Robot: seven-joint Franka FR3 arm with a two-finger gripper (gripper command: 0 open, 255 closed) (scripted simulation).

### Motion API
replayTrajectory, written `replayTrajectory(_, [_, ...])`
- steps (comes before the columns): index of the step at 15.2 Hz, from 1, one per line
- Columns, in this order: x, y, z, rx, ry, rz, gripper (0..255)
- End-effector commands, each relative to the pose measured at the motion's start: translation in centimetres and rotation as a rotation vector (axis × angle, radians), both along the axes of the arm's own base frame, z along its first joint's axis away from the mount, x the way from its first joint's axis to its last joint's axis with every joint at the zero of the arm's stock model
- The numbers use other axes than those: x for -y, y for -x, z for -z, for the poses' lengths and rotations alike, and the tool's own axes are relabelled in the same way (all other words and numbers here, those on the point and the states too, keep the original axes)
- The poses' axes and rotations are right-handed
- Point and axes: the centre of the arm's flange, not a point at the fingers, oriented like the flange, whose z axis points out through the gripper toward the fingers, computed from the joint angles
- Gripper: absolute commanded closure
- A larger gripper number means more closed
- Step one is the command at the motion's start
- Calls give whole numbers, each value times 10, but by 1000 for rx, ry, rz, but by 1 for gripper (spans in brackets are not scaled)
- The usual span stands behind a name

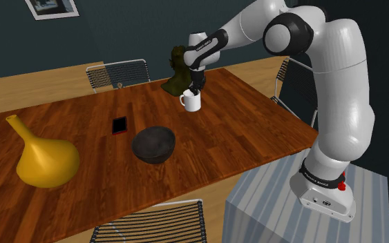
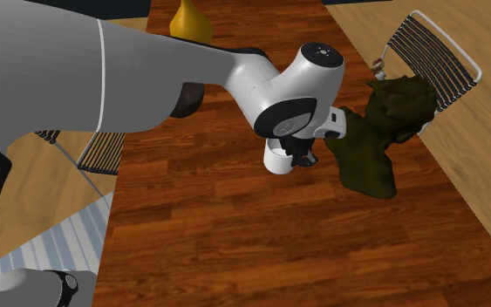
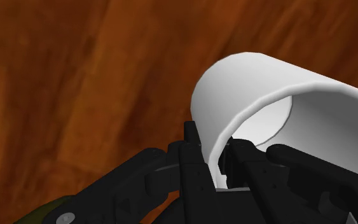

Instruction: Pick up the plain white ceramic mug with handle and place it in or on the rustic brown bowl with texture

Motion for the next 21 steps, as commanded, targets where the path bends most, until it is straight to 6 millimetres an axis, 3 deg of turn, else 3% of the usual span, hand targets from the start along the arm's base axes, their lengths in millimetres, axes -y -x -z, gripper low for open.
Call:
replayTrajectory(1, [0,0,0,0,0,0,255])
replayTrajectory(6, [0,0,0,0,0,0,255])
replayTrajectory(21, [0,0,-79,0,0,0,255])
